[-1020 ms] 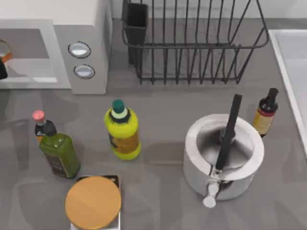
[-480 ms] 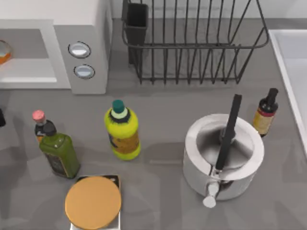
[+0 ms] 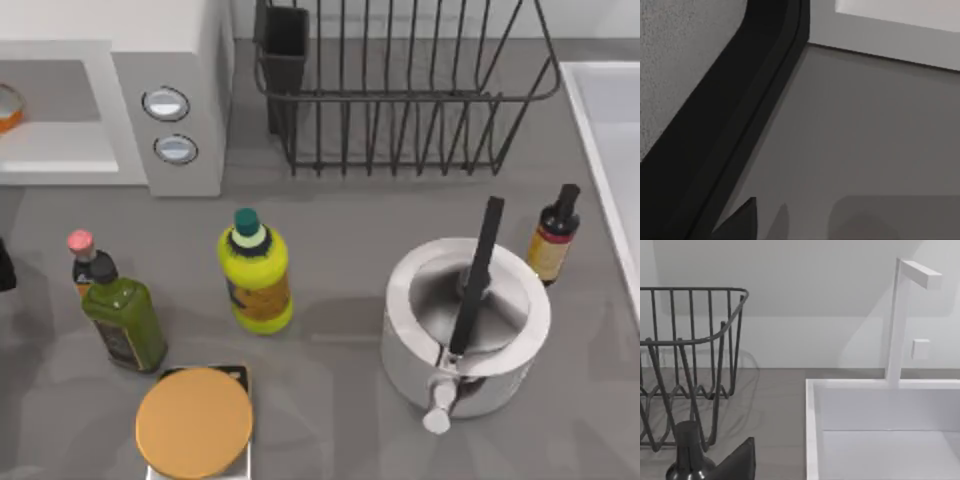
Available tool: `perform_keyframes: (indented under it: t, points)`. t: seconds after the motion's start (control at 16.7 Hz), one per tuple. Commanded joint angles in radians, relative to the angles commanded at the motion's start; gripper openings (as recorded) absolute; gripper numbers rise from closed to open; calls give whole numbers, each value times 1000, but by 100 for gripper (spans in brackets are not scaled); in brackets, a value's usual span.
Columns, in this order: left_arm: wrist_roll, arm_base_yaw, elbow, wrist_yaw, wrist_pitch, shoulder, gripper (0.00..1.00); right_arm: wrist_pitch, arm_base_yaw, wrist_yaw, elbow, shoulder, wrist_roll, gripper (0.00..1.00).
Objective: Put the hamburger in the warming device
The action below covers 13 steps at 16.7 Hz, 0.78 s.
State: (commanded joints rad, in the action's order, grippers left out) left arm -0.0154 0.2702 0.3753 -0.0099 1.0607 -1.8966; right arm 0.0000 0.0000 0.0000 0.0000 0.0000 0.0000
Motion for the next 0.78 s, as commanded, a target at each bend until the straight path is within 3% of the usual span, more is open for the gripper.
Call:
perform_keyframes:
  t: [0.36,0.78]
  points:
    - [0,0,63,-1,-9,100,100,0,0,0,0,0,0,100]
    - [1,-1,109,-3,-188,254,100,0,0,0,0,0,0,100]
